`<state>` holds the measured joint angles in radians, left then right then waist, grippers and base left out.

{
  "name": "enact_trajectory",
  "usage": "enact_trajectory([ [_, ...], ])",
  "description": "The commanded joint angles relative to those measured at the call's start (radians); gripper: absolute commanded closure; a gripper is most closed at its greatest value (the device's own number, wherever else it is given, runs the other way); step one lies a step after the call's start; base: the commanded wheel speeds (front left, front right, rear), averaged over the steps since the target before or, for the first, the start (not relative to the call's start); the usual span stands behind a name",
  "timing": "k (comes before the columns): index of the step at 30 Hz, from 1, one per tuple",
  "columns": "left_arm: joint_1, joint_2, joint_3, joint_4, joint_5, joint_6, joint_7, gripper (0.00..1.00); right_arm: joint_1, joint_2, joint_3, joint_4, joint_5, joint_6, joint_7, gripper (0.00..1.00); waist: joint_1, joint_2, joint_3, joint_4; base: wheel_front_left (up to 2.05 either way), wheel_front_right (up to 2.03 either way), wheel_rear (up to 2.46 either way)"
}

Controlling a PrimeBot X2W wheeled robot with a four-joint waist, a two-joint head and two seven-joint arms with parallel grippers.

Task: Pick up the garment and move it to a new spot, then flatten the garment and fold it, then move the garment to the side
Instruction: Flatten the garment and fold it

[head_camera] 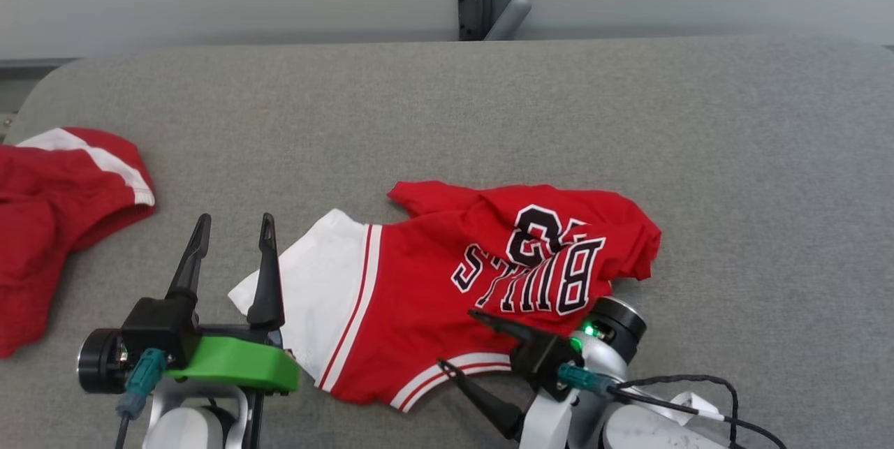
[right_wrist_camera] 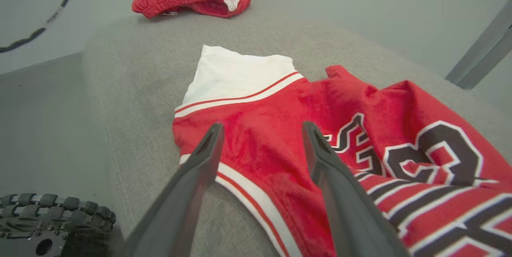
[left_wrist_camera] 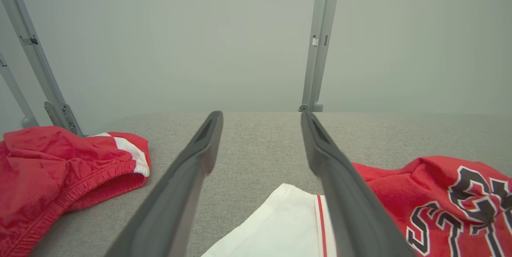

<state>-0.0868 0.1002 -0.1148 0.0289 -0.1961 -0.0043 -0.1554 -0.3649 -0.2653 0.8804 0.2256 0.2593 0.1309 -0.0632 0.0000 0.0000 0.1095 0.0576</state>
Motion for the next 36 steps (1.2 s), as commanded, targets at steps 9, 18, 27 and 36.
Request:
enact_trajectory([
  [9, -0.086, -0.021, -0.026, 0.072, -0.016, 0.006, -0.06, 0.0, -0.196, -0.014, 0.292, 0.169, 0.084, 0.0, 0.023, 0.0, 0.0, 0.0, 0.156, 0.115, 0.0, 0.0, 0.0],
  [18, -0.117, -0.027, -0.033, 0.114, -0.024, 0.012, -0.083, 0.0, -0.3, 0.022, 0.384, 0.266, 0.174, 0.0, 0.022, 1.0, 0.0, 0.0, 0.169, 0.118, 0.0, 0.0, 0.0],
  [27, -0.105, -0.013, -0.017, 0.128, -0.031, 0.024, -0.094, 0.0, -0.408, 0.044, 0.253, 0.167, 0.263, 0.0, -0.11, 1.0, 0.0, 0.0, 0.136, 0.074, 0.0, 0.0, 0.0],
  [36, -0.079, 0.005, -0.01, 0.111, -0.032, 0.036, -0.083, 0.0, -0.342, -0.062, -0.068, -0.019, 0.324, -0.001, -0.167, 1.0, 0.0, 0.0, 0.1, -0.01, 0.0, 0.0, 0.0],
])
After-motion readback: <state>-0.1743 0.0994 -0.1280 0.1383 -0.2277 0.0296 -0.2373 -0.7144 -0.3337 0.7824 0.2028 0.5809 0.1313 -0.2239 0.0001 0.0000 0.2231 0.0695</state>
